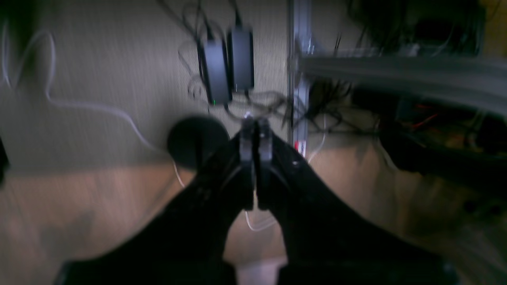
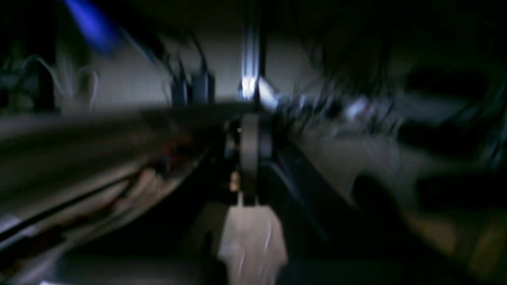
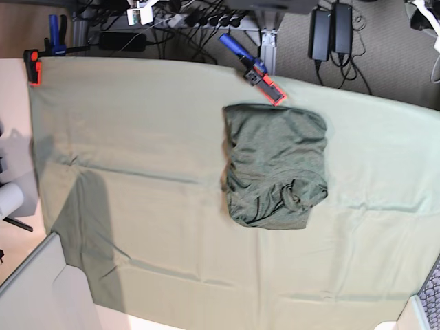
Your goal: Fold the T-shirt properly
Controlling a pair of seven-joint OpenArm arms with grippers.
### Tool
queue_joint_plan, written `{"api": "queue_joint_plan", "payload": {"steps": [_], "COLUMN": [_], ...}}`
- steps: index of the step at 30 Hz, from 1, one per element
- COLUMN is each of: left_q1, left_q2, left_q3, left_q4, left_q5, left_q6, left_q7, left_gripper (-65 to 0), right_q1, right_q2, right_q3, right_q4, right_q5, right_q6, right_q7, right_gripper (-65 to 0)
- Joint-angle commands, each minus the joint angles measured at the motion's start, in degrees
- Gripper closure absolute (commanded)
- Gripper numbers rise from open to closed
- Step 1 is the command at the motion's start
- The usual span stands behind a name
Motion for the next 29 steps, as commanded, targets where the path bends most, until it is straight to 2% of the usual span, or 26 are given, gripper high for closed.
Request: {"api": "queue_joint_plan", "payload": {"steps": [1,6,14,18,22,24,27,29], "left_q1": [-0.31,-6.16,-22.23,-32.17,-39.32,-41.57,-43.25,-43.15], "left_q2": [-0.66,-0.94,-0.92,1.66,6.47,8.50,10.45,10.91], "left_q3": [0.87,11.15,35.56,46.75,49.05,48.02,45.90,44.22], "left_q4": [-1.18,-9.94,-30.32,-45.03,-57.11,-59.60,-58.62,-56.39], "left_q5": [0.87,7.78,8.37,11.21,14.19,16.06,19.32,20.26], "left_q6": [-0.54,4.46,7.69,15.15,18.03,18.01,11.78,11.28], "left_q7": [0.28,0.79,-2.97,-5.60,-5.79,-5.81,-6.62,-4.98], "left_gripper": [0.0,0.0,0.0,0.0,0.0,0.0,0.0,0.0], "right_q1": [0.13,6.56,18.69,22.03,25.68,28.09,30.49,31.06], "right_q2": [0.50,2.56,2.97,3.02,3.02,3.02,3.02,3.04], "right_q3": [0.31,0.31,0.31,0.31,0.31,0.31,0.31,0.31], "right_q4": [-2.16,-19.15,-38.62,-41.81,-43.98,-45.22,-45.55,-45.20], "right_q5": [0.26,0.22,-2.93,-4.96,-4.92,-4.90,-3.89,-2.36], "right_q6": [-0.02,-0.44,-0.76,-0.92,-1.09,-1.07,-1.07,-1.03], "right_q7": [0.26,-1.27,-10.69,-11.21,-11.10,-12.00,-14.69,-16.06], "right_gripper": [0.0,0.0,0.0,0.0,0.0,0.0,0.0,0.0]}}
